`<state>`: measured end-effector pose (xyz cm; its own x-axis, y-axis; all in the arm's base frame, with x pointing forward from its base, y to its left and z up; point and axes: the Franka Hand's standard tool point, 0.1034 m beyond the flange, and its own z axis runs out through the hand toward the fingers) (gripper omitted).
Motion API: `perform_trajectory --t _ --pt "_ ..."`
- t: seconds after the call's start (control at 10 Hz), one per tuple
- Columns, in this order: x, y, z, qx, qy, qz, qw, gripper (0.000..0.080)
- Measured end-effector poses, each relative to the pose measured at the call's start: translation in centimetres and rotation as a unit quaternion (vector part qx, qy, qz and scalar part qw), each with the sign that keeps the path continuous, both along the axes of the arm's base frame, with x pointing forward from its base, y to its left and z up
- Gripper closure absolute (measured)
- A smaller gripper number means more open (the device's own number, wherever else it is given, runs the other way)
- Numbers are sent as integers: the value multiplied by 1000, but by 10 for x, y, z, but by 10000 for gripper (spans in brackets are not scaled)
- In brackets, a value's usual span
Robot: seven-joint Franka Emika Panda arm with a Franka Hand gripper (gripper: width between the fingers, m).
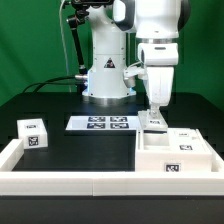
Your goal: Assemble cabinet
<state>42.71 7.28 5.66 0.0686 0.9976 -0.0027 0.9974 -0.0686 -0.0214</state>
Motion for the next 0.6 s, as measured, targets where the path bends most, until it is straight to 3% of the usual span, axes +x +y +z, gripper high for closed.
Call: perform_trajectory --t 0.4,0.6 --pt "13 -7 6 -4 -1 -5 1000 732" --pt "11 -7 4 -4 0 -5 1000 732"
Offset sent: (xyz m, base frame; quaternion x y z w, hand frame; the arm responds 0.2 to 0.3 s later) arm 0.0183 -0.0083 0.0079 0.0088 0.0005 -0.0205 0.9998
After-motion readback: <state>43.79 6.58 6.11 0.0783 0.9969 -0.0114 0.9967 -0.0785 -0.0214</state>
